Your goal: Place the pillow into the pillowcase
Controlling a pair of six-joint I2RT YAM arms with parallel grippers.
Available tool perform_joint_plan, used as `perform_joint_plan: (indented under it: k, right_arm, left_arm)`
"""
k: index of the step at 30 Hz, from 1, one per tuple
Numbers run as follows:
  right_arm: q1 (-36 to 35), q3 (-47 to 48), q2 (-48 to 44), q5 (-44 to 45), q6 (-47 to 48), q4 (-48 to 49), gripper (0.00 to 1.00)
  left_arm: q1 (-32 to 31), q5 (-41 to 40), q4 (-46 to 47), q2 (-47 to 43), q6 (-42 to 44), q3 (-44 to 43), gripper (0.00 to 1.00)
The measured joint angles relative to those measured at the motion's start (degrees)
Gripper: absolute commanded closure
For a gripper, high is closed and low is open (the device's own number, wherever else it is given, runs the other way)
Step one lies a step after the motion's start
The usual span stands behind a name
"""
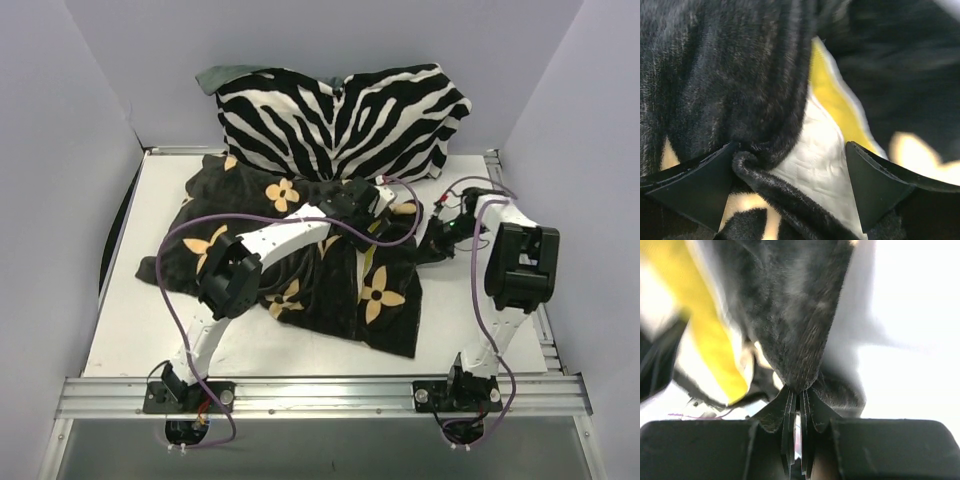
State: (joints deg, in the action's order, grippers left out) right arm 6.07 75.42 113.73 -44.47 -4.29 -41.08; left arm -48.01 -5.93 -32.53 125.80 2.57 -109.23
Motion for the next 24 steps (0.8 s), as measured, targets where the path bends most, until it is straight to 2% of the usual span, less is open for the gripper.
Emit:
perform_joint_plan:
  k: [2, 4, 5, 6, 7, 11, 13, 17, 20, 21, 24]
  right_arm:
    - [2.03, -0.5, -4.11, -0.72, 1.62, -2.19, 1.0]
    - [3.21, -0.5, -6.84, -0.98, 3.19, -3.52, 1.0]
    - [3.87, -0.55, -7.72, -0.9, 4.13, -4.0, 1.0]
    - [4.0, -0.57, -8.15, -0.85, 5.01, -4.52, 1.0]
    - [4.15, -0.59, -8.22, -0.37, 5.84, -4.87, 1.0]
    - [6.05, -0.96, -7.02, 2.56, 8.5, -5.68, 1.0]
    - [7.13, -0.96, -5.97, 4.02, 9.53, -5.97, 1.0]
    - [8.09, 0.31, -3.45, 6.14, 10.43, -7.52, 1.0]
    - [7.15, 3.39, -3.06, 6.78, 10.34, -9.46, 0.83]
    - [6.56, 4.85, -3.1, 6.64, 10.19, -9.86, 0.73]
    - [4.9, 8.15, -4.61, 4.9, 8.31, -8.2, 0.73]
  left_arm:
    - [0.33, -2.82, -0.94, 1.81, 0.48, -1.9, 0.04]
    - [0.72, -4.39, -1.33, 2.51, 1.11, -3.21, 0.2]
    - [1.01, -4.35, -1.68, 2.58, 1.4, -3.65, 0.31]
    - [1.44, -3.82, -2.27, 2.6, 1.44, -4.02, 0.47]
    - [2.21, -2.43, -2.93, 2.58, 1.09, -4.28, 0.7]
    - [8.48, 15.89, -3.17, 1.2, -1.44, -1.9, 0.98]
    - [13.22, 27.98, -1.14, -1.55, -4.5, 2.71, 1.0]
    - [22.62, 48.7, 9.84, -8.66, -15.37, 15.13, 1.0]
    - [26.08, 57.72, 21.05, -10.91, -26.16, 20.2, 1.0]
    - [26.14, 59.52, 25.66, -11.04, -30.08, 21.51, 1.0]
    - [24.98, 62.38, 34.07, -11.04, -37.9, 24.06, 1.0]
